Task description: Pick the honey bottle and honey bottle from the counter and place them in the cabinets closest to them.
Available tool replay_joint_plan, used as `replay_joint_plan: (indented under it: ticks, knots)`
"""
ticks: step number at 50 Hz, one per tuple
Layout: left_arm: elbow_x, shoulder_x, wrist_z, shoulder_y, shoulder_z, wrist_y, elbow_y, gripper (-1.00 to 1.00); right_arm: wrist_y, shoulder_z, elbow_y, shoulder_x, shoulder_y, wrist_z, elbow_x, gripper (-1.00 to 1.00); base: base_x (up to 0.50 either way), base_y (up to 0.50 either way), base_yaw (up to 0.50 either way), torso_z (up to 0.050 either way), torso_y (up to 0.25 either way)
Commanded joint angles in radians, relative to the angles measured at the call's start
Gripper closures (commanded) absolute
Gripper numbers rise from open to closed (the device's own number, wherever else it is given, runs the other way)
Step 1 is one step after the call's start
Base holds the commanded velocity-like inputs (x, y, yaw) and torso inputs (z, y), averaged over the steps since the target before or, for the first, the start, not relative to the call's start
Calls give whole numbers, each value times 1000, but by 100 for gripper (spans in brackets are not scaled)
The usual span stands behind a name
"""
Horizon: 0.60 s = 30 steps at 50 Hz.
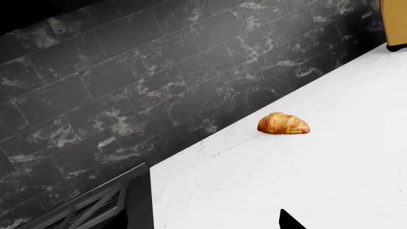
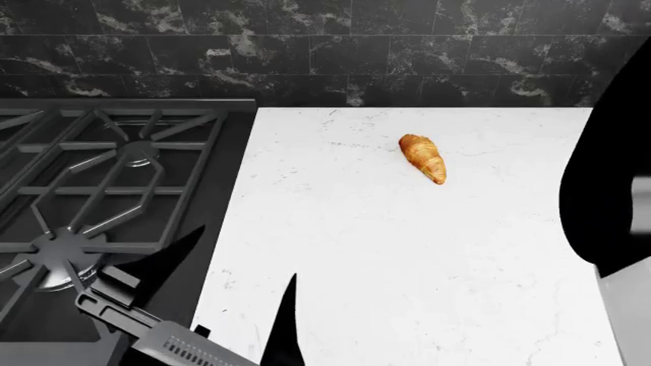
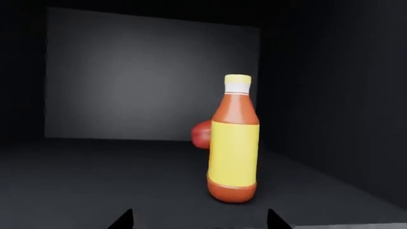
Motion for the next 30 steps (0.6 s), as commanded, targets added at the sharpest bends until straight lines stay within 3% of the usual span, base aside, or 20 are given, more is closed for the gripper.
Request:
replay_joint_plan:
  ticks: [1, 23, 30]
  knots:
    - [-5, 7, -1, 5, -9, -6, 0, -100, 56, 35, -76, 35, -12, 269, 324, -100, 0, 0, 0, 0, 0]
    - [-9, 6, -1, 58, -63, -38, 0, -100, 44, 124, -106, 99, -129, 871, 1011, -100, 0, 0, 0, 0, 0]
    - [-11, 8, -1, 66, -73, -46, 0, -100, 15, 106, -135, 120, -174, 937, 1099, -100, 0, 0, 0, 0, 0]
